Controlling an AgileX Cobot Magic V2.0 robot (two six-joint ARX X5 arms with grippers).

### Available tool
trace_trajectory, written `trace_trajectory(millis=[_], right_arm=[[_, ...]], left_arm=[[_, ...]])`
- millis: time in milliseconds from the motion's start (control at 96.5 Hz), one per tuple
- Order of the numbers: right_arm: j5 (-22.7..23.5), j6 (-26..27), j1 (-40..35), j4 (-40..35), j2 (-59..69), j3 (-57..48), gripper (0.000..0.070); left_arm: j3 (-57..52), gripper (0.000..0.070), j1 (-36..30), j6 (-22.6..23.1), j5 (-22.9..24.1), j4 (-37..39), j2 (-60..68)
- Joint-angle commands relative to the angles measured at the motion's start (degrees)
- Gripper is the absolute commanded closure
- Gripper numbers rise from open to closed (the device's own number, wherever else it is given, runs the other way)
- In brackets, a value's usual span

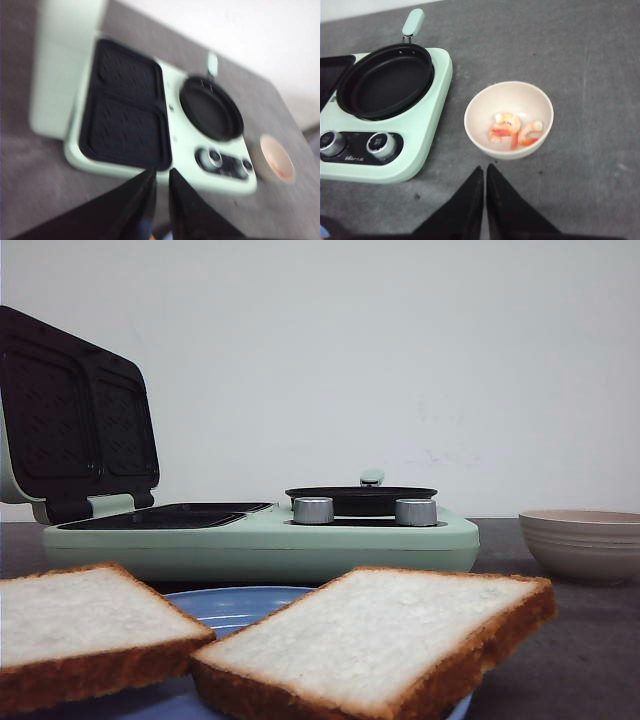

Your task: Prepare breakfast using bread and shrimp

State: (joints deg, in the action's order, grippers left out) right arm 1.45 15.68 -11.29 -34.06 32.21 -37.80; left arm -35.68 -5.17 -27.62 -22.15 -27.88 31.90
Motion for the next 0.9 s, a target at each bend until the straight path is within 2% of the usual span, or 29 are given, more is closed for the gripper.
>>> trace_trajectory(millis=[0, 73, 166, 259, 300, 342, 404, 446, 549, 736, 891], right_arm=[[0.07, -2.01, -0.11, -0.17, 1.36, -1.51, 0.07], [0.39, -2.08, -0.11, -0.68, 2.51, -1.64, 0.07], [2.67, -2.54, -0.11, -2.03, 3.69, -1.64, 0.07], [6.36, -4.2, -0.11, -2.86, 4.09, -1.64, 0.0685], [7.98, -4.44, -0.11, -2.82, 4.07, -1.64, 0.0637], [9.33, -4.42, -0.11, -2.64, 4.0, -1.64, 0.0555], [10.84, -4.35, -0.09, -2.43, 4.02, -1.64, 0.0421], [11.04, -4.17, -0.11, -2.45, 4.02, -1.64, 0.0389], [11.45, -4.24, -0.11, -2.64, 4.04, -1.64, 0.0389], [12.26, -4.35, -0.11, -2.43, 4.02, -1.64, 0.039], [12.26, -4.46, -0.09, -2.38, 4.02, -1.64, 0.0389]], left_arm=[[-0.66, 0.0684, -0.31, 0.98, -2.56, -1.77, 1.77], [-0.66, 0.0681, -0.74, 0.98, -4.72, -4.31, 3.04], [-0.55, 0.0648, -1.55, 1.4, -4.87, -8.22, 3.69], [-0.02, 0.0501, -2.4, 1.57, -4.85, -10.4, 3.34], [0.48, 0.0418, -2.73, 1.22, -4.87, -10.84, 2.78], [1.22, 0.0351, -3.04, 0.55, -4.87, -10.8, 2.12], [2.8, 0.031, -3.39, -1.7, -4.87, -10.38, 0.81], [4.09, 0.0304, -3.72, -3.34, -4.92, -10.19, -0.31], [8.68, 0.0304, -4.87, -8.35, -4.92, -8.35, -4.33], [17.62, 0.0304, -6.95, -21.29, -4.72, -2.89, -14.69], [20.81, 0.0303, -8.28, -25.14, -2.97, -7.45, -21.94]])
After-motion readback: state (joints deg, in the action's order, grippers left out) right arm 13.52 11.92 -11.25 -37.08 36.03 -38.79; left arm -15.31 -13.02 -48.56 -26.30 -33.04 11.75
